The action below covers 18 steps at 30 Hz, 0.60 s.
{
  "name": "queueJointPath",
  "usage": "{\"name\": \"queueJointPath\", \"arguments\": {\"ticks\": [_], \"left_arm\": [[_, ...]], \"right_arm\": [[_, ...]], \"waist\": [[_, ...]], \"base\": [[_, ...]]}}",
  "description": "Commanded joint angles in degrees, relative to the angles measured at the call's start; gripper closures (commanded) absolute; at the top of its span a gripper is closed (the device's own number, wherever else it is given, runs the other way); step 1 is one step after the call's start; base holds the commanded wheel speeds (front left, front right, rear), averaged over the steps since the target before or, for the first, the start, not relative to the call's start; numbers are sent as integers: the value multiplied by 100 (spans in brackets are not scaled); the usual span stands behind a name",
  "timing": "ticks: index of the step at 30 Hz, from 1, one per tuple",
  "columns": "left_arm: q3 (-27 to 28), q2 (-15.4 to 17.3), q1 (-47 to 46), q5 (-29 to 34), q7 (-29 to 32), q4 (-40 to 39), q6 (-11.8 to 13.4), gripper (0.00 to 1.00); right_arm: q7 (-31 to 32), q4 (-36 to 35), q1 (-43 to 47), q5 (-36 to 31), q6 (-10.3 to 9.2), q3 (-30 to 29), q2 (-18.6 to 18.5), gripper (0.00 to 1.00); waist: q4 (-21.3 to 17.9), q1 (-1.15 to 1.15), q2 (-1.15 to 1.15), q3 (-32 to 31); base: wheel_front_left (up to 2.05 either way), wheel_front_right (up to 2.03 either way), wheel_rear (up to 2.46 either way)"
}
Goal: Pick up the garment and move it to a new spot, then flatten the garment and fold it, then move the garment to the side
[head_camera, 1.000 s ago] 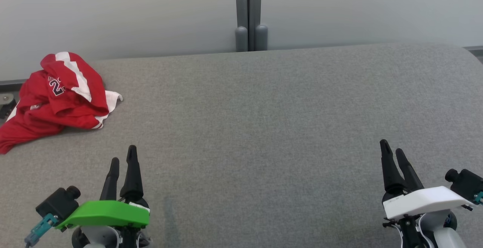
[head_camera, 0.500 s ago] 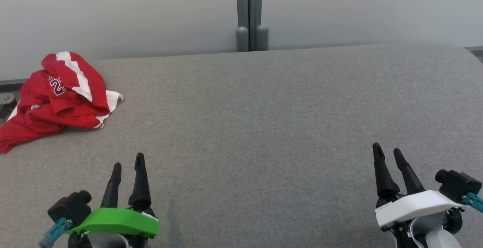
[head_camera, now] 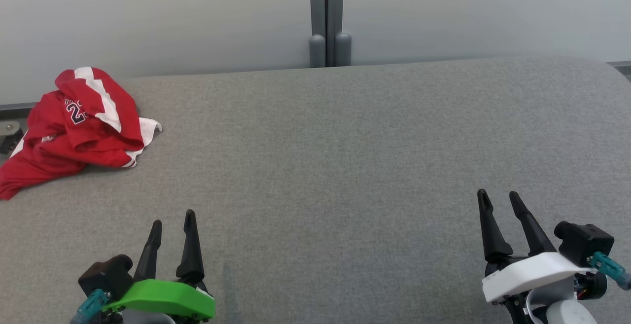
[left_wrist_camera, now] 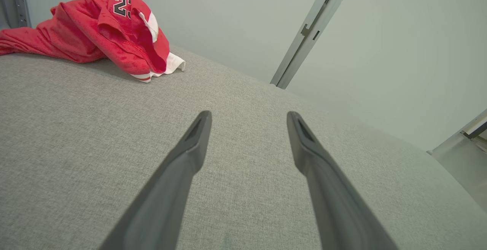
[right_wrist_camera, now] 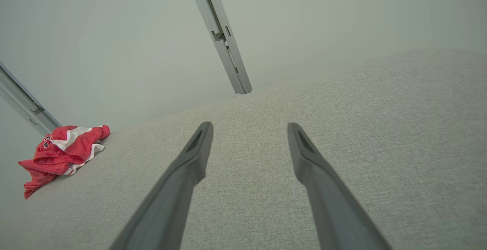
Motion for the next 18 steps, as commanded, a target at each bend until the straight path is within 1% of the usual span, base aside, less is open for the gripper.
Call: {"name": "queueJointPath", "arguments": {"ticks": [1,18], "left_arm": [[-16,45,-2,177,-51,-6,-15,0],[-55,52,20,841,-261,232,-38,0]], "right_arm": [[-59,-27,29,-172,3,11,-32,0],[-273,197,30,-1057,3,42,-41,0]], "waist": [[2,0,0,0],[26,0,0,7]], "base": [[0,0,0],[0,0,0]]}}
